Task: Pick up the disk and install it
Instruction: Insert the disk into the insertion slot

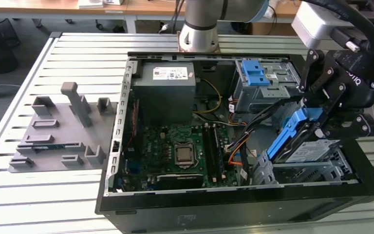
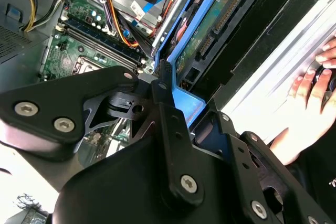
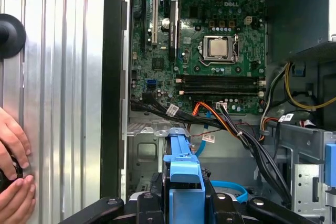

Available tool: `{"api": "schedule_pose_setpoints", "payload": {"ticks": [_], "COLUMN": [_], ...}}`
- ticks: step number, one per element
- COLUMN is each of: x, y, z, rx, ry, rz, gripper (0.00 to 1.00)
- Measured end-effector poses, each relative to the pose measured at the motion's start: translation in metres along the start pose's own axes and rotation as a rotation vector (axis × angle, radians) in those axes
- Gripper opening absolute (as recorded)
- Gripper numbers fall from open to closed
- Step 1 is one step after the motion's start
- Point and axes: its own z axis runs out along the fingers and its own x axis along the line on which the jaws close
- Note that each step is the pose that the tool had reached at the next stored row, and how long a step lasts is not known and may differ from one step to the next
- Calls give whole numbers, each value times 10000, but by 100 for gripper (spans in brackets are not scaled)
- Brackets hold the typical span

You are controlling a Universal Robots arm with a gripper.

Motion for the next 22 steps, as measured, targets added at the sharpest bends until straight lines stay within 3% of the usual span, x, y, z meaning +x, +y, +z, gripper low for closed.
{"api": "schedule_pose_setpoints", "payload": {"ticks": [22], "x": [10], "y": [-4], "z": [203], "rx": [0], "ry": [2], "rz": [0], "gripper": [36]}}
